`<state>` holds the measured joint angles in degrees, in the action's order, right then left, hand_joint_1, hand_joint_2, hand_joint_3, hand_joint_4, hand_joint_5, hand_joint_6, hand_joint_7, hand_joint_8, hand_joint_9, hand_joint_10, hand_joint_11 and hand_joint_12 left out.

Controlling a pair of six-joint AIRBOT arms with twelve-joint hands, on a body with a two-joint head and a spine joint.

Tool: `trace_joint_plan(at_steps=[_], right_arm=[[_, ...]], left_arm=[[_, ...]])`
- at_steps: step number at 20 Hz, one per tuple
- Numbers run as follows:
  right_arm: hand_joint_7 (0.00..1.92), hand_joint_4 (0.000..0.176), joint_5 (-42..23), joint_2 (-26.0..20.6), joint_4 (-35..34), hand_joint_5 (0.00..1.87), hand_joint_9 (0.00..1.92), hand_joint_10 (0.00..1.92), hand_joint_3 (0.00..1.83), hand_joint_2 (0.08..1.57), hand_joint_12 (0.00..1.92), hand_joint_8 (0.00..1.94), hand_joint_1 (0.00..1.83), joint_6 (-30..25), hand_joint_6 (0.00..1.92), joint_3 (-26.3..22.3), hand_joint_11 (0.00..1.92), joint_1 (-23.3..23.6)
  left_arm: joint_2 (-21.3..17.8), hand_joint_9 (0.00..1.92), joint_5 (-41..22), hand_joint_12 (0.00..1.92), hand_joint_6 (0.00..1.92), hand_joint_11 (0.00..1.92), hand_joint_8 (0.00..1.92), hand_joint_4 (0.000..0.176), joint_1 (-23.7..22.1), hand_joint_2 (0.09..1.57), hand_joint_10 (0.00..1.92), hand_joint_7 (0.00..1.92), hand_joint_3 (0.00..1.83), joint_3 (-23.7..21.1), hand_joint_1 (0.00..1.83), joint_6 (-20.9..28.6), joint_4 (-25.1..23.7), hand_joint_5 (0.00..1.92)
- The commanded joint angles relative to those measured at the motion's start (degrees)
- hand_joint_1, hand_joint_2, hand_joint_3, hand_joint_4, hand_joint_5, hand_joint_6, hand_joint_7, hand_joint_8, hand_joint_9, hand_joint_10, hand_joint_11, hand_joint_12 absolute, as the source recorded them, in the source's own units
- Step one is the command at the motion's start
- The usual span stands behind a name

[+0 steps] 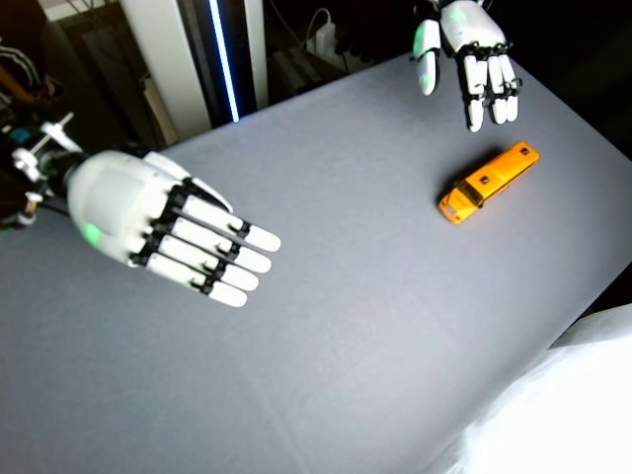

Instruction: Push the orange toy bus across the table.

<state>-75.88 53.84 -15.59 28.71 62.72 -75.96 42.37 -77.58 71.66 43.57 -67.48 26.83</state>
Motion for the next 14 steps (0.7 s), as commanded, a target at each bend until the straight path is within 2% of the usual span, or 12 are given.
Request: trace_joint_plan(at_steps=[1, 5, 6, 7, 8, 9, 11, 12, 13, 14], right_arm=[[0.52, 0.0, -7.0, 0.1, -0.6, 0.55, 0.42, 0.01, 0.01, 1.37, 0.46, 0.01, 0.78, -0.4, 0.01, 0.2, 0.21, 0.4], [0.53, 0.0, -7.0, 0.1, -0.6, 0.55, 0.42, 0.01, 0.0, 1.37, 0.44, 0.0, 0.77, -0.4, 0.0, 0.1, 0.22, 0.4], [0.52, 0.0, -7.0, 0.1, -0.6, 0.55, 0.42, 0.0, 0.0, 1.37, 0.44, 0.0, 0.76, -0.4, 0.0, 0.1, 0.22, 0.4], [0.52, 0.0, -7.0, 0.1, -0.6, 0.55, 0.42, 0.0, 0.0, 1.37, 0.44, 0.0, 0.76, -0.4, 0.0, 0.1, 0.22, 0.4], [0.52, 0.0, -7.0, 0.1, -0.6, 0.55, 0.41, 0.0, 0.0, 1.37, 0.43, 0.0, 0.75, -0.4, 0.0, 0.1, 0.22, 0.4], [0.53, 0.0, -7.0, 0.1, -0.6, 0.55, 0.42, 0.0, 0.0, 1.37, 0.41, 0.0, 0.77, -0.4, 0.0, 0.1, 0.22, 0.4], [0.52, 0.0, -6.8, 0.1, -0.6, 0.55, 0.43, 0.0, 0.0, 1.38, 0.4, 0.0, 0.77, -0.4, 0.0, 0.1, 0.24, 0.4], [0.52, 0.0, -6.8, 0.1, -0.6, 0.56, 0.43, 0.0, 0.0, 1.38, 0.39, 0.0, 0.78, -0.4, 0.0, 0.1, 0.25, 0.4], [0.53, 0.0, -6.8, 0.1, -0.6, 0.56, 0.43, 0.0, 0.0, 1.38, 0.39, 0.0, 0.76, -0.4, 0.0, 0.1, 0.25, 0.4], [0.53, 0.0, -6.7, 0.1, -0.6, 0.56, 0.43, 0.0, 0.0, 1.38, 0.38, 0.0, 0.76, -0.4, 0.0, 0.1, 0.25, 0.4]], left_arm=[[0.2, 0.16, -6.9, 0.58, 0.01, 0.0, 0.0, 0.0, -0.4, 1.42, 0.01, 0.2, 0.01, -0.1, 0.39, 0.0, -1.8, 0.37], [0.2, 0.17, -7.1, 0.56, 0.0, 0.0, 0.0, 0.0, -0.4, 1.44, 0.01, 0.21, 0.01, -0.2, 0.41, 0.0, -1.5, 0.36], [0.2, 0.15, -7.5, 0.45, 0.0, 0.0, 0.01, 0.0, -0.2, 1.45, 0.0, 0.2, 0.0, -0.1, 0.34, -0.1, -0.4, 0.33], [0.2, 0.15, -7.6, 0.45, 0.0, 0.0, 0.01, 0.0, -0.1, 1.45, 0.0, 0.2, 0.0, 0.1, 0.34, -0.1, 0.3, 0.33], [0.2, 0.16, -7.6, 0.32, 0.0, 0.0, 0.01, 0.0, 0.2, 1.46, 0.0, 0.22, 0.01, 0.4, 0.29, -0.1, 1.4, 0.31], [0.2, 0.17, -7.5, 0.29, 0.0, 0.0, 0.01, 0.0, 0.7, 1.46, 0.01, 0.24, 0.01, 0.7, 0.22, -0.3, 3.0, 0.31], [0.0, 0.22, -7.0, 0.3, 0.0, 0.01, 0.0, 0.0, 0.9, 1.49, 0.01, 0.26, 0.01, 0.9, 0.09, -2.9, 5.6, 0.24], [-0.2, 0.25, -6.7, 0.39, 0.0, 0.02, 0.0, 0.0, 0.9, 1.5, 0.01, 0.25, 0.0, 1.2, 0.04, -4.5, 7.5, 0.23], [-0.2, 0.25, -6.6, 0.43, 0.0, 0.0, 0.0, 0.0, 0.9, 1.51, 0.0, 0.25, 0.0, 1.7, 0.03, -4.6, 8.8, 0.22], [-0.2, 0.23, -6.7, 0.38, 0.0, 0.0, 0.0, 0.0, 0.9, 1.51, 0.0, 0.24, 0.0, 2.2, 0.03, -4.6, 10.3, 0.22]])
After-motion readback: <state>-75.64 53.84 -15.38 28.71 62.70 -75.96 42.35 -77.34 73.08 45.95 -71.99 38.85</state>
